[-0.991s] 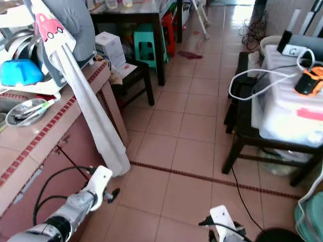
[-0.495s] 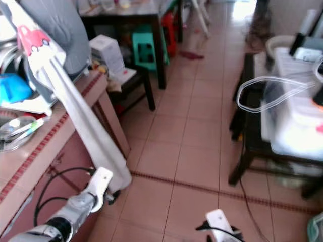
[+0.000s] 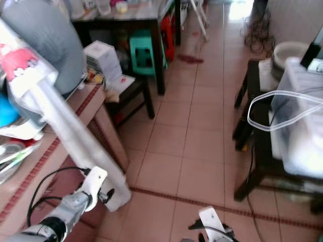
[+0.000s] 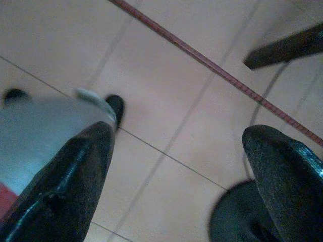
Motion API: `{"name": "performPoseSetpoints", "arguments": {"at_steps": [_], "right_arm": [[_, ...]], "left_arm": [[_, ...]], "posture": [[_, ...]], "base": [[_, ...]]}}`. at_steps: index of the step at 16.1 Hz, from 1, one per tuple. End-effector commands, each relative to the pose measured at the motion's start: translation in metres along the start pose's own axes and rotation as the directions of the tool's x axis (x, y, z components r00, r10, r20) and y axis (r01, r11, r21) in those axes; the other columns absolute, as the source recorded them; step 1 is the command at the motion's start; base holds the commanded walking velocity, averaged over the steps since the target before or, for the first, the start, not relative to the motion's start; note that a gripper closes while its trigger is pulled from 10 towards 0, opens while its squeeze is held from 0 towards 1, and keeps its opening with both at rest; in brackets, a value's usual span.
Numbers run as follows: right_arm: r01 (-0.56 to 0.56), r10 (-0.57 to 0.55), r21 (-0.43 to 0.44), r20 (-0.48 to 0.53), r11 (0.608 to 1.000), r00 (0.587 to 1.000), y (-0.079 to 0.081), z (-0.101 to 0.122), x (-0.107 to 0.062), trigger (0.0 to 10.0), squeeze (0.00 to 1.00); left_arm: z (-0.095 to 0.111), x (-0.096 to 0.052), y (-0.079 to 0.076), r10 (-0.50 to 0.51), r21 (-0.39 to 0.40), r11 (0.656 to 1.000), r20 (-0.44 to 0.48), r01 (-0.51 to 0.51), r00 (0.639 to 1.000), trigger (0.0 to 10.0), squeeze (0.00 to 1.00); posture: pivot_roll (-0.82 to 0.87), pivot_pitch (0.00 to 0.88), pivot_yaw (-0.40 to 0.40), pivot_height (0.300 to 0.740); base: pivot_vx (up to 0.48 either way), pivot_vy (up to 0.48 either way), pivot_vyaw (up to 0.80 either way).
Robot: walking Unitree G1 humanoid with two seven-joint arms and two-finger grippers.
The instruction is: Kitchen organization
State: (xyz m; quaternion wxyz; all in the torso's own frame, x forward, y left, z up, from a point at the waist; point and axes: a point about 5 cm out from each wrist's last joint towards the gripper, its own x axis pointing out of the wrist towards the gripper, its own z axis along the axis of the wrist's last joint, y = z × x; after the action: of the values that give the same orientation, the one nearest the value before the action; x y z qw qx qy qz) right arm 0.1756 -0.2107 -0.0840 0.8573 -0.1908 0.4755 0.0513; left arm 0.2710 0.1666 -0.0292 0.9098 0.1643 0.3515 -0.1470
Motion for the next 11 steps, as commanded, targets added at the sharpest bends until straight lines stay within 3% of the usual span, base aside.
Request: {"name": "performPoseSetpoints", "arguments": {"at_steps": [1,11], "right_arm": [[-0.003,0.004,0.004,-0.017,1.0,1.0,0.0019,-0.0037,-0.0004,10.0,0.0],[-0.009,0.009,0.002,-0.019,1.0,1.0,0.003,-0.0031,-0.0002,10.0,0.0]], "left_arm": [[-0.0044,-0.0014,0.0042,0.013,0.015,1.0,-0.017,-0.013,1.0,10.0,0.0],[-0.0095,-0.0033,0.0093,0.033,0.018,0.999,-0.032,-0.033,0.999,10.0,0.0]], "posture": [[-0.05,0.083,0.095,0.74],[-0.05,0.082,0.095,0.74]], "base": [[0.0,0.0,0.0],[0.0,0.0,0.0]]}}
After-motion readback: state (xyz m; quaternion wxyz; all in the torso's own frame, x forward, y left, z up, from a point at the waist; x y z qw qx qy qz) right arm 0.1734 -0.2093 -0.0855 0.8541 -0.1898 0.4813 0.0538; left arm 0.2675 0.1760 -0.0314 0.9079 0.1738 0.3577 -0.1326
